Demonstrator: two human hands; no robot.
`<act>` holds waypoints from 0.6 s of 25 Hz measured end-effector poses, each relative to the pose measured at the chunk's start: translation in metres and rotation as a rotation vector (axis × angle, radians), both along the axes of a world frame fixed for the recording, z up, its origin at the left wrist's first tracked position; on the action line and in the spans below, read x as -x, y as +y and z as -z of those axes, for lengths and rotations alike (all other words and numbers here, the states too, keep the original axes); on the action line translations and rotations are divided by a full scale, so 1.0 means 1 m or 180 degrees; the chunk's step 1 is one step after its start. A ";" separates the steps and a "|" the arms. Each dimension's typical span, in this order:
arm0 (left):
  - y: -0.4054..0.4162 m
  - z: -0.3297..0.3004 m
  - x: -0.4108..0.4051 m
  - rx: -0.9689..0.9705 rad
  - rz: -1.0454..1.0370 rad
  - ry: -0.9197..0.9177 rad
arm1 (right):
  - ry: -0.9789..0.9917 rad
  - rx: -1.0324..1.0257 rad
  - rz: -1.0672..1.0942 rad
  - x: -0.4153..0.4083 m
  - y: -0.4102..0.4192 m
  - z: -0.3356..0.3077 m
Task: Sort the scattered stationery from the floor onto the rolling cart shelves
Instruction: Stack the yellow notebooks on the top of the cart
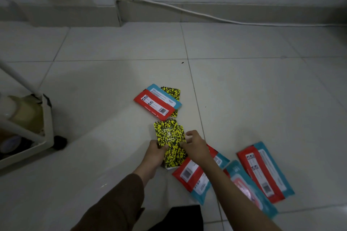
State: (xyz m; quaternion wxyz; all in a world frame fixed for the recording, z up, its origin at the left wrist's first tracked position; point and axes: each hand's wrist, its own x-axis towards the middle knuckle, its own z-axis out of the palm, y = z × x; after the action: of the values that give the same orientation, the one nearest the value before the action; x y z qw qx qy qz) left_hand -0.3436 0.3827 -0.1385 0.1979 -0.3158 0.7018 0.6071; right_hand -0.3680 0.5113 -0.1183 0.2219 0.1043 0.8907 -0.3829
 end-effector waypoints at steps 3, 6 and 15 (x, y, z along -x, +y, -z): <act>-0.008 -0.003 -0.003 -0.0153 -0.0050 0.0171 | 0.0041 0.0168 0.0141 0.003 -0.003 -0.003; -0.014 -0.010 -0.006 -0.0295 -0.0059 0.0397 | 0.0202 0.0568 0.0280 0.003 -0.010 -0.010; -0.047 -0.117 0.015 -0.0367 -0.0653 0.1395 | 0.0743 0.1936 0.0448 0.019 -0.056 -0.103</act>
State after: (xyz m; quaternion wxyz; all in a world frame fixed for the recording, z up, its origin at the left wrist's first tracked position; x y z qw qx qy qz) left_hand -0.3588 0.3357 -0.0216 -0.0041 -0.2344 0.6564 0.7171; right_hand -0.3874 0.4555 -0.0152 0.1122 0.0500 0.7456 -0.6550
